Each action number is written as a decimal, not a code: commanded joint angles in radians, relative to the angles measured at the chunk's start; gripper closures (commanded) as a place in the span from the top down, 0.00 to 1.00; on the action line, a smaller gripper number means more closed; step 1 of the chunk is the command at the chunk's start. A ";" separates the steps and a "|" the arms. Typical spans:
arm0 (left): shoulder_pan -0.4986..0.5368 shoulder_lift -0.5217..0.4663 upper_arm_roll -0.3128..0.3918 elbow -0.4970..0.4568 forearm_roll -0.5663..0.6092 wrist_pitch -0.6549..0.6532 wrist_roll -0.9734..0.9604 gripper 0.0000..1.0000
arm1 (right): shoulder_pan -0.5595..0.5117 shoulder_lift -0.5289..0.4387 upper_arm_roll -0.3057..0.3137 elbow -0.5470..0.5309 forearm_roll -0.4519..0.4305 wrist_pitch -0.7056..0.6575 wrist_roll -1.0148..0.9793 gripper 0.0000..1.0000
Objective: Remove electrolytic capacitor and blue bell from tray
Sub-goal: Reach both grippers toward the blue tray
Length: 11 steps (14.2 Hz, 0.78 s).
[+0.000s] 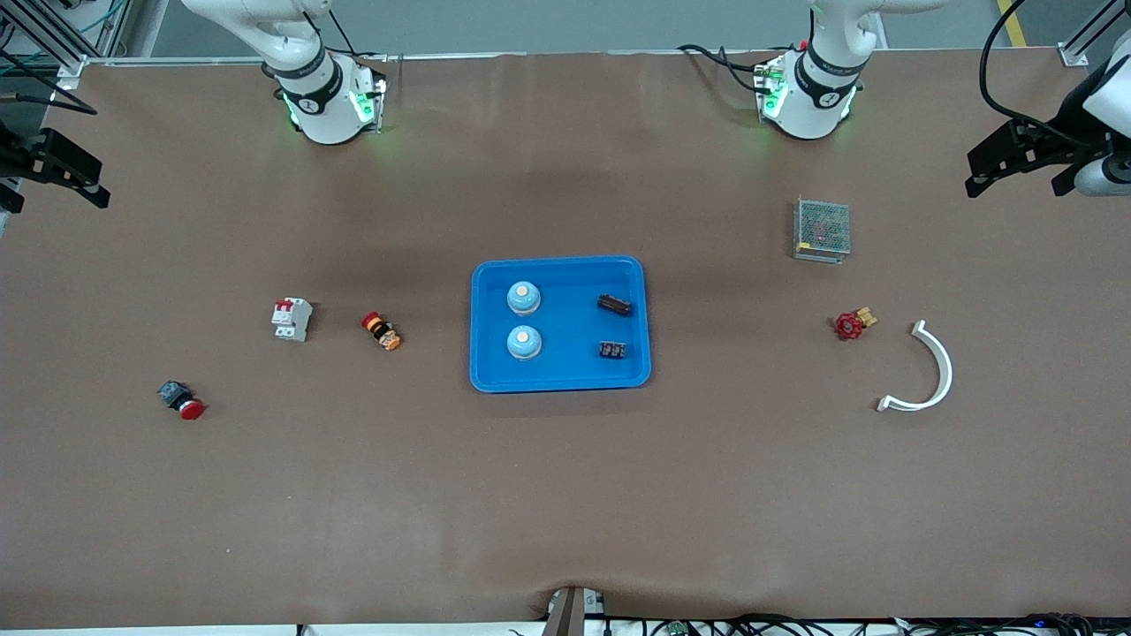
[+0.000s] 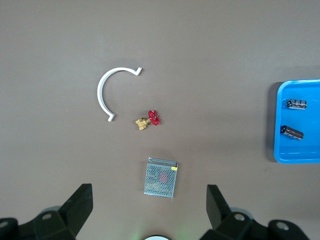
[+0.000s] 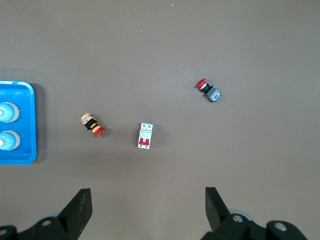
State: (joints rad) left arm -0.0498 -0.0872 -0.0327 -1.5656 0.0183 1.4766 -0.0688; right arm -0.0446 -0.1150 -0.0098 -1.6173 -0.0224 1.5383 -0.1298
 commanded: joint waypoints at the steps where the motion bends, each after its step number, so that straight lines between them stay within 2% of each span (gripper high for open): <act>1: -0.002 0.009 -0.003 0.025 0.020 -0.021 0.017 1.00 | 0.006 0.012 -0.004 0.020 0.015 -0.004 0.002 1.00; 9: -0.004 0.029 -0.004 0.015 0.014 -0.021 0.006 1.00 | 0.008 0.017 -0.002 0.020 0.018 -0.004 0.002 1.00; 11: -0.009 0.050 -0.028 0.007 0.006 -0.021 0.003 1.00 | 0.052 0.018 -0.002 0.020 0.024 -0.006 0.002 1.00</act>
State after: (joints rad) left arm -0.0524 -0.0695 -0.0374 -1.5711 0.0182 1.4698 -0.0688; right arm -0.0321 -0.1089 -0.0092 -1.6173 -0.0174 1.5384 -0.1307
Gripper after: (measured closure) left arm 0.000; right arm 0.000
